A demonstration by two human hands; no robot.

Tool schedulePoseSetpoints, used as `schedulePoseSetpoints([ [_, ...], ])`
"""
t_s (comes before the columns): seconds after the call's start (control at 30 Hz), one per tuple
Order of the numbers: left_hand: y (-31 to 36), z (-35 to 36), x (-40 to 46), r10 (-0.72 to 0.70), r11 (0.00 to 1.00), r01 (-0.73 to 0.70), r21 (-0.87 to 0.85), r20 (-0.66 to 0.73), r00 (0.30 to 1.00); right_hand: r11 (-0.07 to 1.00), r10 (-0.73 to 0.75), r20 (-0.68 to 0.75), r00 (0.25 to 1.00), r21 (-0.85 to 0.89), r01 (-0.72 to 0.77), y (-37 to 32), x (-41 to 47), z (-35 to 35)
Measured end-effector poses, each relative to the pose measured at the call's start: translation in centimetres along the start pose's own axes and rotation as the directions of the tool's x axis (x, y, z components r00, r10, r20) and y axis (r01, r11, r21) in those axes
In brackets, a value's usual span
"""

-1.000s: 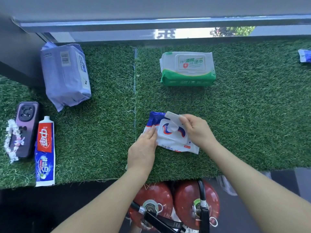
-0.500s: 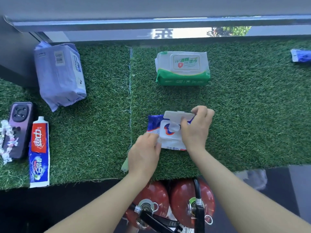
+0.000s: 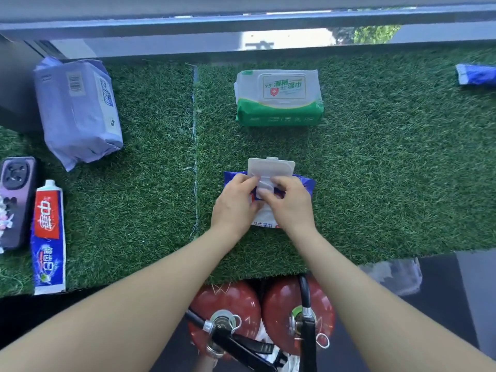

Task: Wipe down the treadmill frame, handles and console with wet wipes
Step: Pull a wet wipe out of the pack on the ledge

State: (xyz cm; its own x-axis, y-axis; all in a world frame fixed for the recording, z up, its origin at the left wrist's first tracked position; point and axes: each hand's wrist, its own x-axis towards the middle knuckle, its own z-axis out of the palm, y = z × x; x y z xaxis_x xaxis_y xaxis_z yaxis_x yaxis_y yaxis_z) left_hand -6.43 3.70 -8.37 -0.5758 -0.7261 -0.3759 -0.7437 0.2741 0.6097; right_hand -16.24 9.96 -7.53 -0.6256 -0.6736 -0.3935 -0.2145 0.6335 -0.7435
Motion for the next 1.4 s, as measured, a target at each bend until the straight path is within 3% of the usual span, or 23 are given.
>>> schedulePoseSetpoints([
  [0.07,0.1,0.0,0.0,0.004,1.000,-0.004,-0.007,-0.002,1.000,0.993,-0.018,-0.004,1.000,-0.119,0.018,0.1,0.3,0.2],
  [0.13,0.2,0.1,0.1,0.014,1.000,-0.014,-0.024,-0.015,1.000,0.997,-0.021,-0.033,0.999,-0.078,0.018,-0.1,0.4,0.1],
  [0.23,0.4,0.1,0.3,0.004,0.999,-0.004,-0.041,-0.004,1.000,0.952,0.039,-0.058,0.998,0.306,-0.020,-1.3,0.1,-0.5],
  [0.33,0.7,-0.1,0.5,-0.030,0.999,0.030,-0.024,0.002,1.000,0.849,0.181,-0.186,0.966,0.526,-0.058,-1.3,-0.3,-1.4],
  [0.43,1.0,-0.1,0.4,-0.051,0.998,0.051,0.026,0.006,0.999,0.695,0.376,-0.274,0.885,0.716,-0.073,-1.0,-0.1,-3.4],
  [0.63,1.3,-0.4,0.2,-0.067,0.996,0.065,0.066,0.034,0.997,0.733,0.400,-0.310,0.863,0.673,-0.099,0.0,0.3,-4.5],
  [0.73,1.6,-0.8,-0.3,-0.049,0.995,0.044,0.095,0.058,0.997,0.687,0.486,-0.293,0.823,0.711,-0.152,0.3,-0.4,-5.0],
  [0.87,2.0,-2.0,-1.5,-0.053,0.997,0.048,0.064,0.080,0.995,0.546,0.586,-0.184,0.789,0.809,-0.217,-0.3,-2.2,-6.3],
  [0.93,2.8,-2.8,-2.2,-0.087,0.994,0.091,-0.063,0.063,0.994,0.485,0.605,-0.116,0.788,0.838,-0.249,-1.4,-3.3,-6.8],
  [1.07,6.0,-5.2,-4.7,-0.134,0.896,0.198,-0.398,0.184,0.974,0.399,0.591,0.014,0.806,0.864,-0.308,-4.3,-5.5,-7.6],
  [1.2,8.4,-8.1,-7.7,-0.121,0.678,0.391,-0.622,0.430,0.895,0.343,0.530,0.121,0.839,0.875,-0.343,-8.1,-8.2,-8.6],
  [1.4,10.0,-12.3,-12.9,-0.111,0.530,0.403,-0.747,0.410,0.905,0.392,0.424,0.174,0.889,0.849,-0.354,-11.6,-12.2,-9.8],
])
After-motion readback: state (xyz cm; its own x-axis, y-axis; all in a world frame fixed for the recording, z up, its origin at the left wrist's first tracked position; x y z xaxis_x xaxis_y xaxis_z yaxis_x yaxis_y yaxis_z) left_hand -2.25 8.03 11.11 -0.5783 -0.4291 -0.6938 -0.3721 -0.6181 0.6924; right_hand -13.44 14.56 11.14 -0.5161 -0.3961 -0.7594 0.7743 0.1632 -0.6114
